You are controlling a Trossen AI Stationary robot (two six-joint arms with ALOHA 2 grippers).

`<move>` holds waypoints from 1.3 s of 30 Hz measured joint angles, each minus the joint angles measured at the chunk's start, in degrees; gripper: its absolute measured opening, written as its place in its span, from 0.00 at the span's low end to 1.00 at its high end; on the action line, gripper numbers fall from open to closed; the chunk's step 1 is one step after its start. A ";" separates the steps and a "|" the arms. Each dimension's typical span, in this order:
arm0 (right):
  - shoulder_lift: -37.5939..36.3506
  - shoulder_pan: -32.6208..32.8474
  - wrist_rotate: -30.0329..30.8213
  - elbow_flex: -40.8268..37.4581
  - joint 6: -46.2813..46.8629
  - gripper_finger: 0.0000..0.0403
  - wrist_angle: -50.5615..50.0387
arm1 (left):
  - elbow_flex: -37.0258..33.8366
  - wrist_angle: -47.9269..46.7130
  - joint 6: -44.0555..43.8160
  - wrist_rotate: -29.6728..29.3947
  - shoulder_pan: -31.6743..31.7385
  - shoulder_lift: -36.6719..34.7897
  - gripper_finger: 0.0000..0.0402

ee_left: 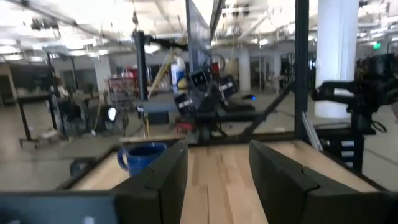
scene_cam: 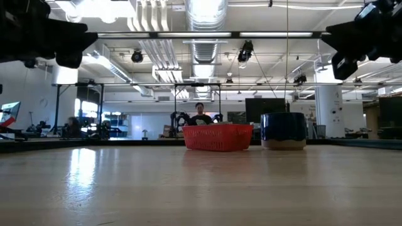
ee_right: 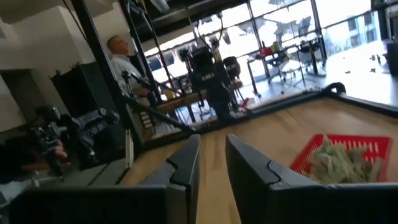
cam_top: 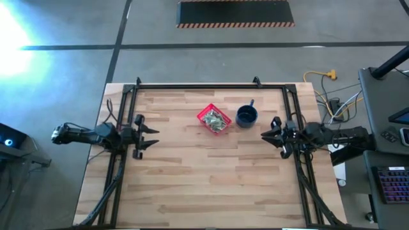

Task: Pick and place Stevia / Truvia into bins
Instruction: Return to Home Position

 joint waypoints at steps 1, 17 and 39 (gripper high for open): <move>0.01 0.00 -0.01 0.00 0.28 0.17 -1.01 | -0.01 -0.74 -0.33 0.00 0.00 0.12 0.39; 1.05 0.00 -0.26 0.00 0.32 0.21 -7.56 | -0.03 -6.74 1.77 0.09 -0.02 2.37 0.39; 1.91 -0.02 -0.83 0.02 -16.44 0.18 -7.62 | -0.03 -6.56 2.18 -0.07 0.00 5.39 0.39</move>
